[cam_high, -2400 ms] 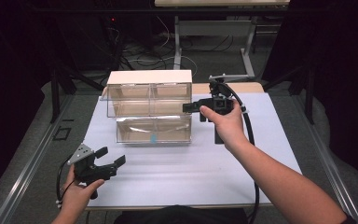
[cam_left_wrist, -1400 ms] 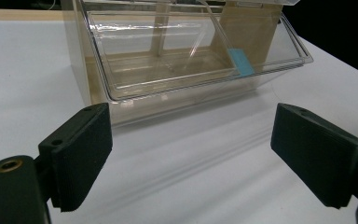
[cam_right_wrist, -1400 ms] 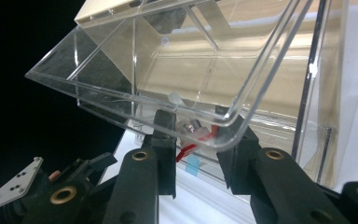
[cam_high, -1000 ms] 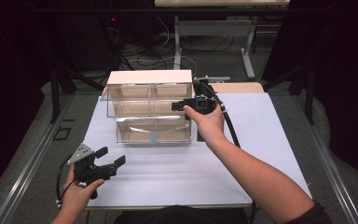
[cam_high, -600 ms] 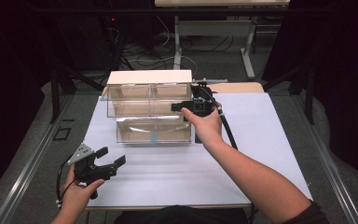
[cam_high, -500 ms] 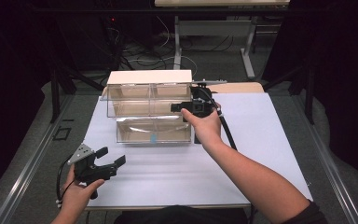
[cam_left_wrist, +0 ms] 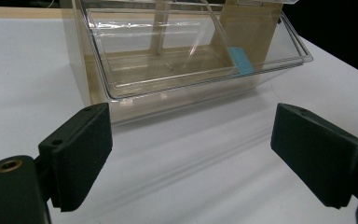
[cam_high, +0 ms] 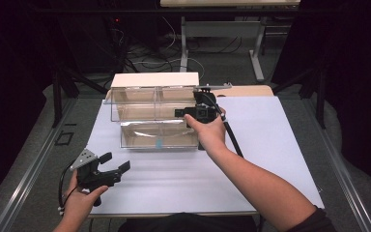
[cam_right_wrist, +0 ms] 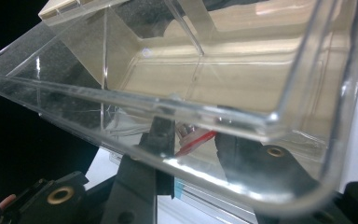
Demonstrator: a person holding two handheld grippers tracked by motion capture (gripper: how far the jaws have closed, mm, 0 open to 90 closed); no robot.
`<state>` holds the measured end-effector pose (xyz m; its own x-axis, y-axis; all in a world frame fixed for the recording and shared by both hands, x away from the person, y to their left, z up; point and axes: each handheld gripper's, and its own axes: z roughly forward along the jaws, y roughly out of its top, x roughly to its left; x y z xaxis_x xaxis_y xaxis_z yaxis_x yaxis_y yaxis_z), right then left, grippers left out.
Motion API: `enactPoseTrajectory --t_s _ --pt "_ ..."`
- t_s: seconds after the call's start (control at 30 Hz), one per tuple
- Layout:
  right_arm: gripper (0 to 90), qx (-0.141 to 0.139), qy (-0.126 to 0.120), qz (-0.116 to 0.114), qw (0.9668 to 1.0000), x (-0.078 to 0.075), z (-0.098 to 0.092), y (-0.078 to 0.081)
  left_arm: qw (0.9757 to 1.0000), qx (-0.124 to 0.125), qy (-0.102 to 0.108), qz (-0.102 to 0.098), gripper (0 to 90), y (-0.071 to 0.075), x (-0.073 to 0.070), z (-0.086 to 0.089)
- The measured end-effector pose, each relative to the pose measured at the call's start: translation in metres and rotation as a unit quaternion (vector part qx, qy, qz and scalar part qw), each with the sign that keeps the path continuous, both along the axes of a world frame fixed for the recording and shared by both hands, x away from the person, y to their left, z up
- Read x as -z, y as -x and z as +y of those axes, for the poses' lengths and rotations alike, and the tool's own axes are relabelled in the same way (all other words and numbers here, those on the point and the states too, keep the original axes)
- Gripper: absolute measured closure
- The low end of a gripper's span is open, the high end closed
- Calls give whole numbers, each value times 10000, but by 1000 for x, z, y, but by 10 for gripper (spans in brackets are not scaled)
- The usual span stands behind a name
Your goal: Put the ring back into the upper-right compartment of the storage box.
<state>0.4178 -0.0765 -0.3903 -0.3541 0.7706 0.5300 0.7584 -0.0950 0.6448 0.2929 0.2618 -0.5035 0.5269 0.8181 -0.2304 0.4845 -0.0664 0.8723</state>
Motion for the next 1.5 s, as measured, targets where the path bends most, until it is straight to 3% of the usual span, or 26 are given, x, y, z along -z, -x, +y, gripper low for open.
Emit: enactPoseTrajectory --t_s 0.6,1.27,1.5 --pt "586 -174 -154 -224 9995 -4 -2 7 10000 -24 31 -2 127 0 0 -1" --pt "527 -461 -39 -532 9975 -15 -11 28 10000 -54 -3 48 128 -3 2 1" --pt "503 -526 0 -531 9972 -15 -14 37 10000 -74 19 35 127 -4 2 1"
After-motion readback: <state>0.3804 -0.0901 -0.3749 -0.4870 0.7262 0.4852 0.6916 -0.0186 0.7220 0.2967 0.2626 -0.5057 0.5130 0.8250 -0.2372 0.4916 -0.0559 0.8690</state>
